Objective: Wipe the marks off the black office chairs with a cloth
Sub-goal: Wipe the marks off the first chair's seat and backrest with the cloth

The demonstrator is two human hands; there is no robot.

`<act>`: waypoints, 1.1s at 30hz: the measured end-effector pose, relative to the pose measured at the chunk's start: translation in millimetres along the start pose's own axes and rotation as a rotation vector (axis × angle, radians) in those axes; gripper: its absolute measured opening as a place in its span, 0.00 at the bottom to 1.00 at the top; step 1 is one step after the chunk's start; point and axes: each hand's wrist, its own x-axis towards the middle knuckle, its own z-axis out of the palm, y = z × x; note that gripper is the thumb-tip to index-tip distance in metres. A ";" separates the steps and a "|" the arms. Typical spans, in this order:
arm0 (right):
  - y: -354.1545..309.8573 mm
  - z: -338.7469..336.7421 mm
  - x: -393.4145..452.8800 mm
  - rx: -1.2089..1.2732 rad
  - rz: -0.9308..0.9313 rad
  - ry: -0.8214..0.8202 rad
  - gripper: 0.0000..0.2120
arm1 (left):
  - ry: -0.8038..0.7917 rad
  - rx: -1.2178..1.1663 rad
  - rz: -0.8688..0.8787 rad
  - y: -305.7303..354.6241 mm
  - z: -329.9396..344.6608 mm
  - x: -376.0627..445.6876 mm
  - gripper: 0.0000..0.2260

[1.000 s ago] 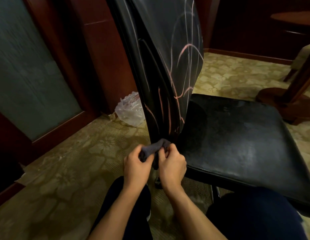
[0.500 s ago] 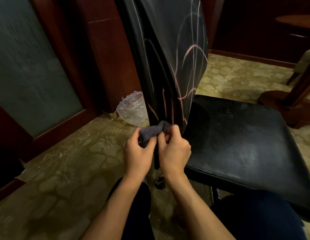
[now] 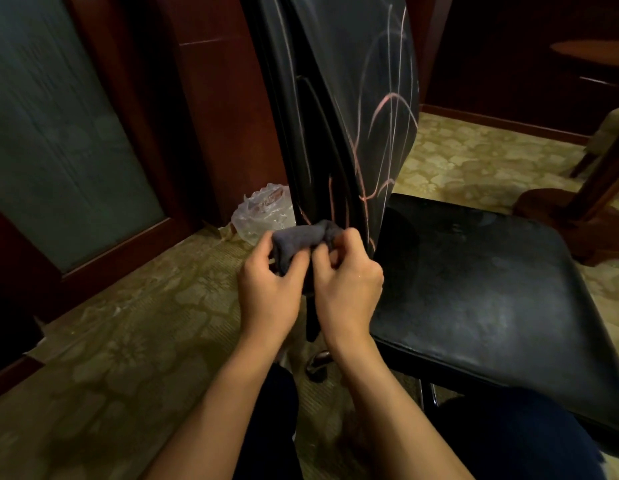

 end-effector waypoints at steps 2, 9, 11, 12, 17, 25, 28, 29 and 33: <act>8.8 3.7 -4.4 -0.056 0.025 -0.034 0.06 | -0.034 0.038 -0.045 -7.3 1.8 -5.0 0.06; 36.9 15.1 -35.1 -0.159 0.202 -0.213 0.04 | -0.146 0.167 -0.232 -47.8 1.4 -30.7 0.07; 26.5 10.9 -28.3 -0.116 0.169 -0.194 0.05 | -0.135 0.082 -0.235 -39.2 -0.3 -24.3 0.09; 17.3 6.4 -21.6 -0.096 0.125 -0.171 0.05 | -0.116 0.031 -0.213 -31.1 -0.9 -17.7 0.10; -51.0 -14.5 36.9 -0.072 -0.111 -0.055 0.06 | 0.030 -0.193 -0.001 30.9 -7.0 40.6 0.10; -23.8 -9.0 14.0 -0.168 -0.050 -0.183 0.05 | -0.155 -0.048 -0.054 2.5 -13.5 36.2 0.07; -16.2 -10.4 6.9 -0.179 -0.024 -0.226 0.05 | -0.174 -0.092 -0.092 -1.9 -13.8 25.0 0.09; -19.9 -11.5 9.6 -0.164 -0.041 -0.223 0.05 | -0.151 -0.110 -0.093 1.6 -14.1 25.0 0.10; -57.9 -21.9 36.8 -0.102 -0.119 -0.141 0.06 | -0.134 -0.138 -0.108 16.1 -22.5 38.5 0.05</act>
